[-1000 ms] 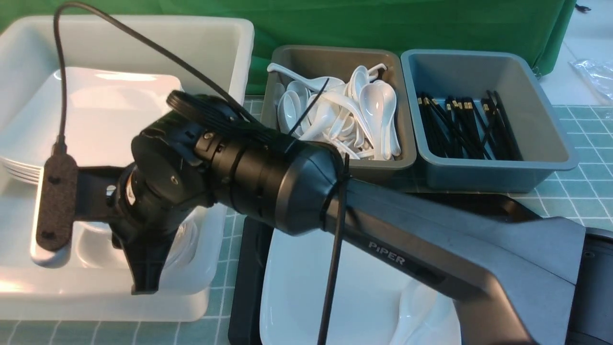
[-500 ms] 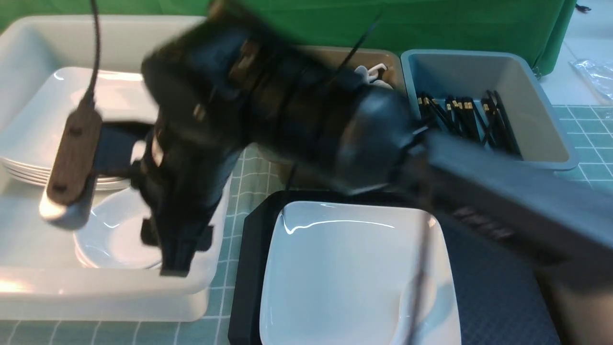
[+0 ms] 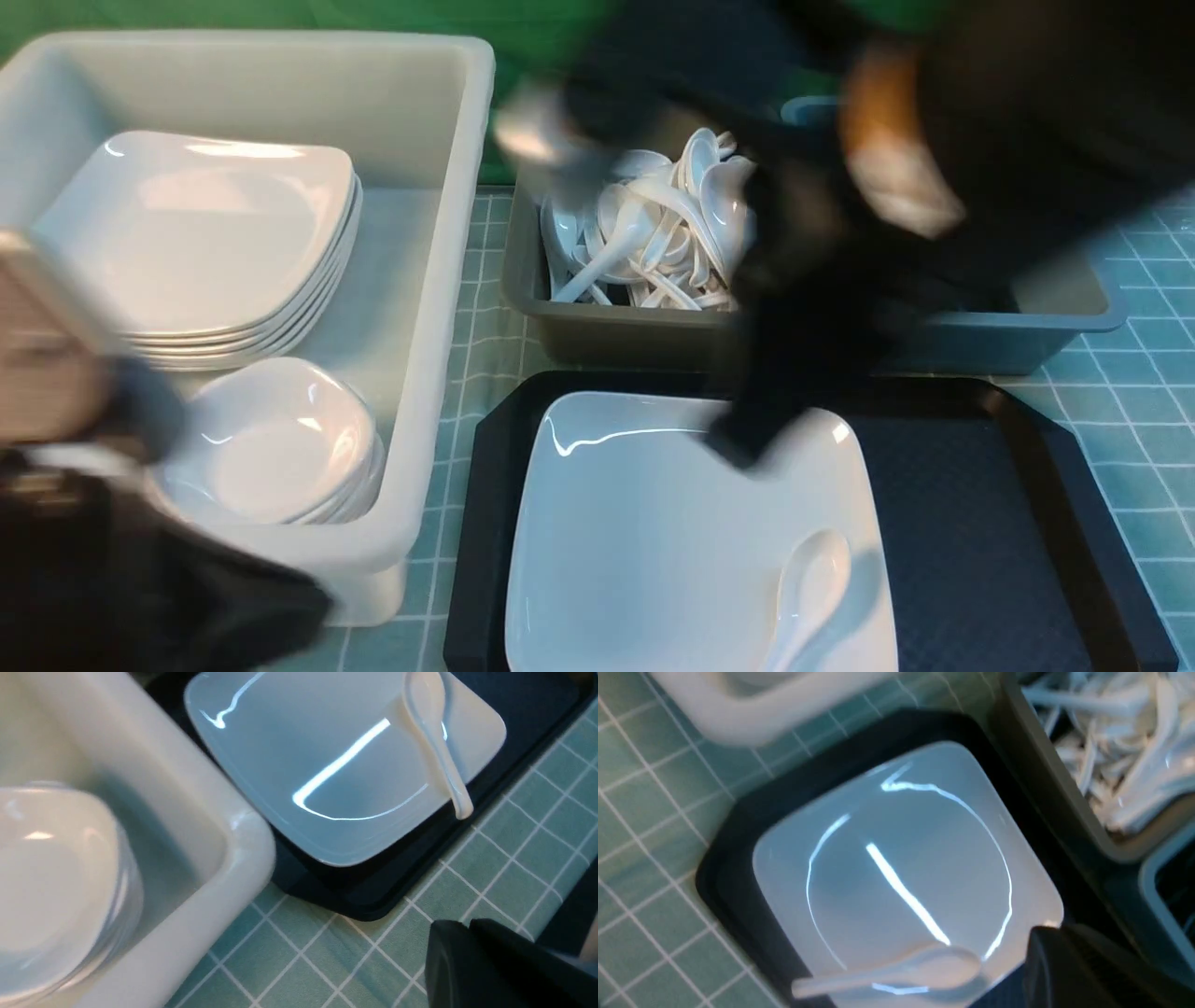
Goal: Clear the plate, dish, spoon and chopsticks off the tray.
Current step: Use the left arm to grab a soup spoon from the plate
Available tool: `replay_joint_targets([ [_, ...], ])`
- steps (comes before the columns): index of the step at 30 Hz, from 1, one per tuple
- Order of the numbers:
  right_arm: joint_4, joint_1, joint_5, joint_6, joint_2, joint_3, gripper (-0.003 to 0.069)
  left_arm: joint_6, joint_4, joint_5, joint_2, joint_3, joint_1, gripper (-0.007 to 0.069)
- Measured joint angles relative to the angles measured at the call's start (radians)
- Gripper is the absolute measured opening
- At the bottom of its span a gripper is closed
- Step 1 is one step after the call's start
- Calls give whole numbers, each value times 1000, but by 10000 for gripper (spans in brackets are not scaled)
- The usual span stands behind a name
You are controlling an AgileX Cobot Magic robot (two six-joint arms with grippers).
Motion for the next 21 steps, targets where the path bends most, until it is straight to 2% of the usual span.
replay_joint_targets([
  [1, -7, 0, 0, 62, -92, 107, 54, 48, -57, -18, 69, -5, 0, 17],
  [5, -14, 0, -2, 204, -302, 340, 57, 108, -212, -139, 280, -30, -1, 17],
  [9, -15, 0, -2, 269, -486, 491, 66, 103, -251, -217, 478, -101, -41, 17],
  [12, -17, 0, -2, 284, -571, 544, 69, 78, -222, -220, 592, -173, -119, 17],
  [13, -17, 0, -2, 286, -620, 569, 74, 36, -180, -216, 666, -229, -184, 17],
  [14, -17, 0, -1, 286, -640, 576, 74, 8, -165, -213, 685, -243, -200, 17],
  [17, -18, 0, -1, 278, -745, 608, 85, -175, -5, -202, 834, -358, -313, 28],
  [21, -18, 0, -1, 262, -822, 609, 93, -256, 76, -175, 967, -452, -350, 99],
])
